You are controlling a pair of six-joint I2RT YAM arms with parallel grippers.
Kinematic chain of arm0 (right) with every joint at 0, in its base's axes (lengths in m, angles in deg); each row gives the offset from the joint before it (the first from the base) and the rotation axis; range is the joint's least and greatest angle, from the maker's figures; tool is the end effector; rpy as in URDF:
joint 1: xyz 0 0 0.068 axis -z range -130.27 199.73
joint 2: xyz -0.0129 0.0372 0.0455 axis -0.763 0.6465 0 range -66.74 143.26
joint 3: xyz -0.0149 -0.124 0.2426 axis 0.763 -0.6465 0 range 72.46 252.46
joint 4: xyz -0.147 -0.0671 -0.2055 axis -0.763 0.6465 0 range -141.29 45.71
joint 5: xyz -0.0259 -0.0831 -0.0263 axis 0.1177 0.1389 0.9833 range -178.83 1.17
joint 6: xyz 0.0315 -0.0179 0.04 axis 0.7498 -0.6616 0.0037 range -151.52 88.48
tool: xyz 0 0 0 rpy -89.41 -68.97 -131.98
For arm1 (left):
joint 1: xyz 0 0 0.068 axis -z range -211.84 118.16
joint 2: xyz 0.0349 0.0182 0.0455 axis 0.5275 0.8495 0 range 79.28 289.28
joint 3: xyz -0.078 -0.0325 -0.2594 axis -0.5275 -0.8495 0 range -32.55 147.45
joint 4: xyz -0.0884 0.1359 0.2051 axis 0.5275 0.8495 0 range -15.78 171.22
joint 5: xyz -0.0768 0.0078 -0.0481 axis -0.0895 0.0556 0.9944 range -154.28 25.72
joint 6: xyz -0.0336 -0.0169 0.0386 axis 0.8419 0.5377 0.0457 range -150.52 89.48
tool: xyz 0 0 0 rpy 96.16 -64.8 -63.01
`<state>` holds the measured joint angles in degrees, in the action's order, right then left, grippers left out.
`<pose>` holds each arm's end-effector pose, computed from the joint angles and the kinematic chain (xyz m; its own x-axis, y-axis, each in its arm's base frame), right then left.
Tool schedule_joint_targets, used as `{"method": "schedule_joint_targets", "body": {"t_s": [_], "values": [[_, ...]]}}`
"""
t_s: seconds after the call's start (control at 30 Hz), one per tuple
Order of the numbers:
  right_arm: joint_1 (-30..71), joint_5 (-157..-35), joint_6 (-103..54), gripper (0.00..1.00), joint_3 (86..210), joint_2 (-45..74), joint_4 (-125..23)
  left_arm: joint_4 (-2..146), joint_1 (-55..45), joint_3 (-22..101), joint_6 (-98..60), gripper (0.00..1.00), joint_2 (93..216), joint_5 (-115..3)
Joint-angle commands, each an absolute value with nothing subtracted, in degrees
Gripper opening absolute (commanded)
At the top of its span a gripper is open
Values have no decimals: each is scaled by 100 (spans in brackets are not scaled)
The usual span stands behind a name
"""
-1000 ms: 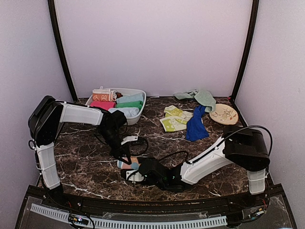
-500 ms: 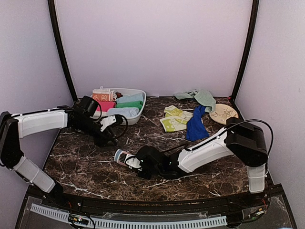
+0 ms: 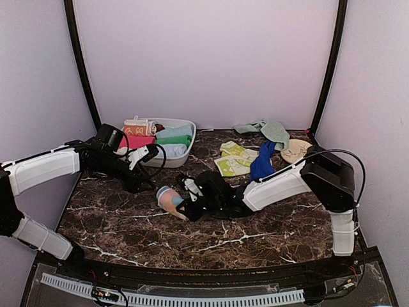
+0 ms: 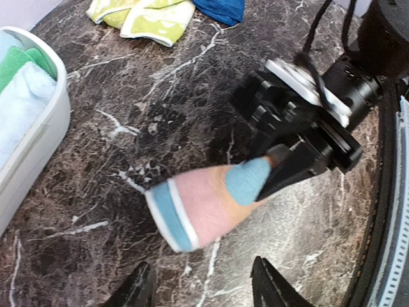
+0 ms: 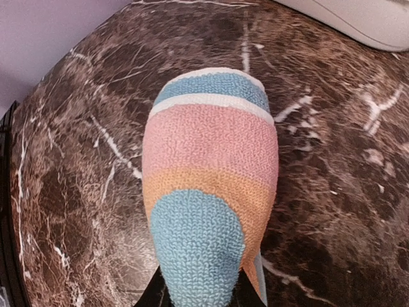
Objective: Roll the towels
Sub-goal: Pick up the towel from the center of the board, then pass from the right arm to the left
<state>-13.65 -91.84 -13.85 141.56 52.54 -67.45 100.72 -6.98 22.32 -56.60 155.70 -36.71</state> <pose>0.1969 0.3968 0.1327 -0.5157 -0.3526 -0.7808 -0.7931 0.5411 0.2796 0.2459 -0.1320 0.2575 -0.3190 0.5772 -0.7517 0.8835 0.4682 -0.0154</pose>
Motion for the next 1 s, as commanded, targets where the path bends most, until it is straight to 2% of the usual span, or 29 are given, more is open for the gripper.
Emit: {"method": "schedule_joint_targets", "body": {"t_s": [0.0, 0.3, 0.53, 0.9, 0.97], "values": [[-1065, -9002, 139, 0, 13955, 4899, -6898, 10331, -720, 2471, -5022, 53, 15658, -2688], [-1028, -8338, 1040, 0, 14630, 4663, -7089, 10177, -716, 2915, -4129, 54, 16300, -1629], [-1188, -7733, 1046, 0, 14734, 4374, -7266, 10049, -871, 3418, -3461, 53, 16682, -1132], [-1424, -7650, 864, 0, 14910, 4330, -7648, 9511, -1153, 3550, -2536, 80, 16584, -854], [-1485, -7686, 848, 0, 14934, 4385, -7806, 9466, -1155, 3557, -2566, 82, 16616, -854]]}}
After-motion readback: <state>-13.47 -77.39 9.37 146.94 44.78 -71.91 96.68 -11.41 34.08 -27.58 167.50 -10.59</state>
